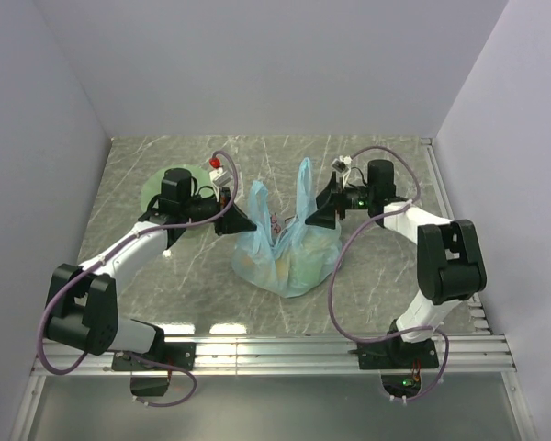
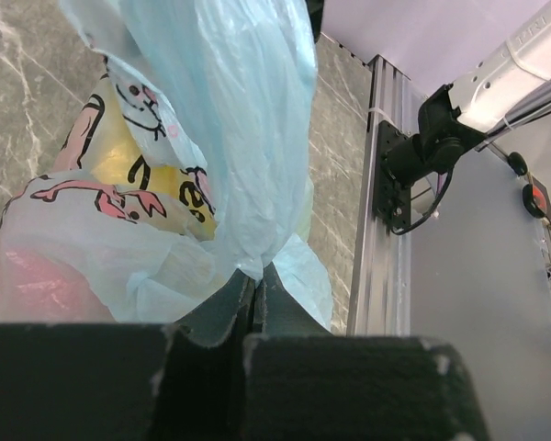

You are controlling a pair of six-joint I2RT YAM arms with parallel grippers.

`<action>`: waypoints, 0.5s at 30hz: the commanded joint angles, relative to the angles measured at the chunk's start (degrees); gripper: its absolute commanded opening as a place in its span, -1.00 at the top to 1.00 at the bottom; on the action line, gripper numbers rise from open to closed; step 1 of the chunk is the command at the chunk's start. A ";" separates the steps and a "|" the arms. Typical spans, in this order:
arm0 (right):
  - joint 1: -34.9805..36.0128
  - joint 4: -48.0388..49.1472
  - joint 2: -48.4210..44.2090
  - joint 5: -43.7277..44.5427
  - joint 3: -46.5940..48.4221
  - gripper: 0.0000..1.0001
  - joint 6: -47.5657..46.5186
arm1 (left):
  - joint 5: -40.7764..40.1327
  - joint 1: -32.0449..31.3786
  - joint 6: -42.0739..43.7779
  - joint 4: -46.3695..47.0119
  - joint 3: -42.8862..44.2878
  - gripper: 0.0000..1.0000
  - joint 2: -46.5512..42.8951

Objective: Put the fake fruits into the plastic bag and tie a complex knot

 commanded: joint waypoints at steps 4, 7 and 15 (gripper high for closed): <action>2.42 26.06 0.45 2.09 -3.72 -0.83 21.43 | 2.01 -0.30 0.75 1.20 2.93 0.99 0.32; 4.00 28.61 -0.07 3.68 -5.03 -0.44 25.90 | 2.28 -0.65 1.10 0.34 3.98 0.99 0.49; 7.69 23.81 -5.16 8.69 -6.10 0.17 25.68 | 1.67 -4.25 16.64 -13.37 8.20 0.99 -0.73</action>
